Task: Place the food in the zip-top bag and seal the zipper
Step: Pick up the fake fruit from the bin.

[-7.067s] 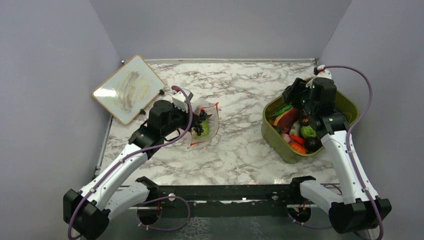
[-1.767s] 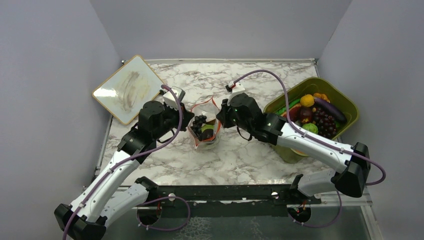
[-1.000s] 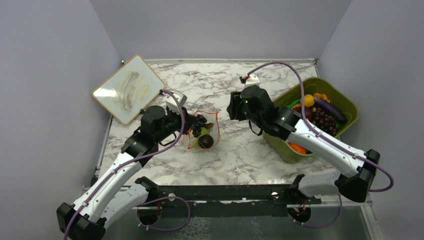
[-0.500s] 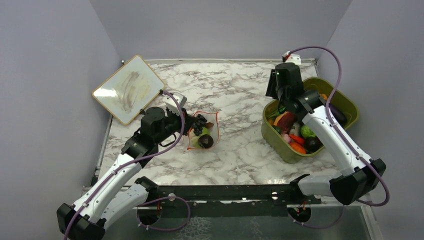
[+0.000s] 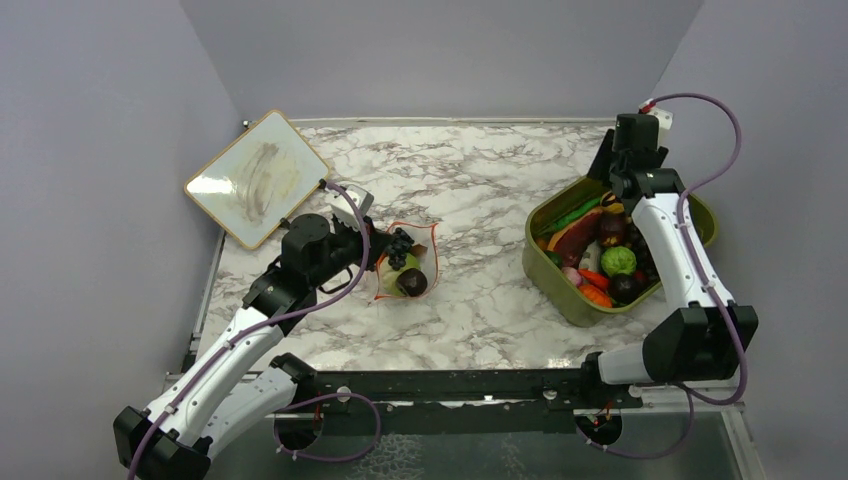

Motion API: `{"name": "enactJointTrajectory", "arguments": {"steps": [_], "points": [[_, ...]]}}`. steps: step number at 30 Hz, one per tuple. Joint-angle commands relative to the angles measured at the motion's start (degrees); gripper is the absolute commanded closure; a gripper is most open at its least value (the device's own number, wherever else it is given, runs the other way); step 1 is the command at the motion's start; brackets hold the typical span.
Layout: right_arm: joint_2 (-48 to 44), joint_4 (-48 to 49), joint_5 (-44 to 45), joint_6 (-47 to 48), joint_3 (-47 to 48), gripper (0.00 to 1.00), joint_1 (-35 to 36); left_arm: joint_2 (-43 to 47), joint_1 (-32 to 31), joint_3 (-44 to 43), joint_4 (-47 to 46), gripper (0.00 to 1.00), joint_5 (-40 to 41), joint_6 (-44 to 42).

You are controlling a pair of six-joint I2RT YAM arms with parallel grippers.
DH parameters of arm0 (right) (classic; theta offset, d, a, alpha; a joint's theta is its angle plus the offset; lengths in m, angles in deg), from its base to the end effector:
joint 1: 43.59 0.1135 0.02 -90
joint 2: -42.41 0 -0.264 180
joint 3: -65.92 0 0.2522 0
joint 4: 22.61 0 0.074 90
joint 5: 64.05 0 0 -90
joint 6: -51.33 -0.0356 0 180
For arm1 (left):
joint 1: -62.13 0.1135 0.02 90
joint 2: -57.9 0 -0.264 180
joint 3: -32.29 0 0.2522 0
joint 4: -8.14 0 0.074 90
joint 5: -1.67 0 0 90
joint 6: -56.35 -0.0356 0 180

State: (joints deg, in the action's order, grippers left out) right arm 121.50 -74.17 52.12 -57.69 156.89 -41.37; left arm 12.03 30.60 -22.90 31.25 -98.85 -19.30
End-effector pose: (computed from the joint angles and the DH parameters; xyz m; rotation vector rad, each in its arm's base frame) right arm 0.2988 -0.0041 0.3570 0.5552 2.1267 -0.3100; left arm 0.1593 -0.1054 0.3179 0.4116 1.8233 -0.7279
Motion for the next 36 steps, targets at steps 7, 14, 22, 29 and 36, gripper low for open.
{"name": "enactJointTrajectory", "arguments": {"steps": [7,14,22,29,36], "points": [[5.6,8.0,-6.0,-1.0,-4.5,0.29,-8.0,1.4,0.0,0.8,-1.7,1.0,0.0,-1.2],[8.3,12.2,-9.0,1.6,-5.4,0.29,-10.3,1.8,0.0,0.7,-1.5,1.0,0.8,-1.6],[11.3,13.7,-10.1,1.7,-6.3,0.27,-11.6,1.6,-0.1,0.8,-1.6,1.0,0.7,-1.6],[13.7,14.7,-10.7,2.3,-7.3,0.27,-12.2,1.8,-0.1,0.8,-1.5,1.0,0.8,-1.6],[15.7,16.1,-11.3,2.3,-8.8,0.27,-12.8,1.9,-0.1,0.8,-1.5,1.0,0.8,-1.7]]}}
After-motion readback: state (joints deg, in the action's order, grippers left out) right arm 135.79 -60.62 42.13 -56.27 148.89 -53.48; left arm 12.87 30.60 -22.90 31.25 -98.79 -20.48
